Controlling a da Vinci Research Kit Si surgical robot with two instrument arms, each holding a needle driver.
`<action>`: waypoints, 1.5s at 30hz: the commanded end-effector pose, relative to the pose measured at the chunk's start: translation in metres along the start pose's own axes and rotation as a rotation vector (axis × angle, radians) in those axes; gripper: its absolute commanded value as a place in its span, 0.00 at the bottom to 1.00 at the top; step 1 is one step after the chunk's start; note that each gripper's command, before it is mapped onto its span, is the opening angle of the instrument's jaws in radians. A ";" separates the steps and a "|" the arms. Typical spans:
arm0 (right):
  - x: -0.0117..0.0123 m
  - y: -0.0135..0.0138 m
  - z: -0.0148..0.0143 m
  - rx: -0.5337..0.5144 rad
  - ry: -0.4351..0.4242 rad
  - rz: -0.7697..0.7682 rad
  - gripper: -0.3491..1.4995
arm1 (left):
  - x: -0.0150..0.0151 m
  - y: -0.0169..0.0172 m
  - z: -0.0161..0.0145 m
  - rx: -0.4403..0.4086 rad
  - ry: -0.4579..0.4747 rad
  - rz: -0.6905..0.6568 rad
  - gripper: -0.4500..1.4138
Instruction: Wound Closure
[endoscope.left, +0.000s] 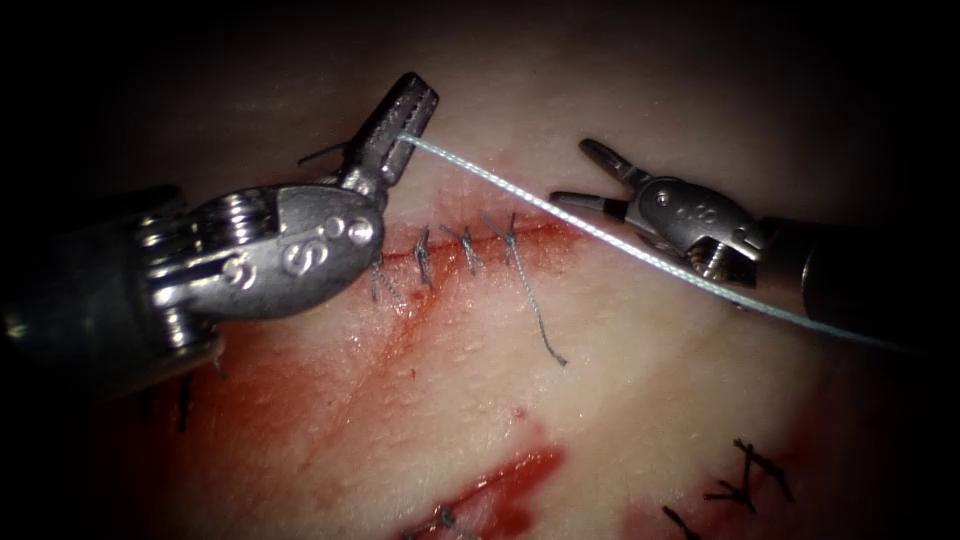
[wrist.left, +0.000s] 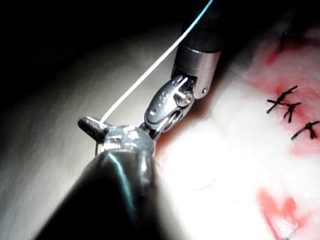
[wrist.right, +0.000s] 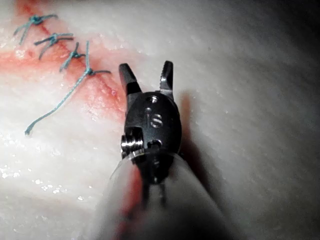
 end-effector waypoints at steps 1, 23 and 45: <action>-0.0009 0.0036 -0.0017 -0.021 -0.002 -0.002 0.65 | -0.0008 0.0031 0.0000 -0.108 -0.027 0.054 0.00; -0.0004 0.0059 -0.0034 -0.036 0.007 0.008 0.69 | -0.0081 0.0214 -0.0082 -0.853 -0.087 -0.016 0.98; -0.0007 0.0037 -0.0029 -0.009 -0.017 0.003 0.74 | -0.0116 0.0033 -0.0147 -0.857 0.009 -0.325 0.92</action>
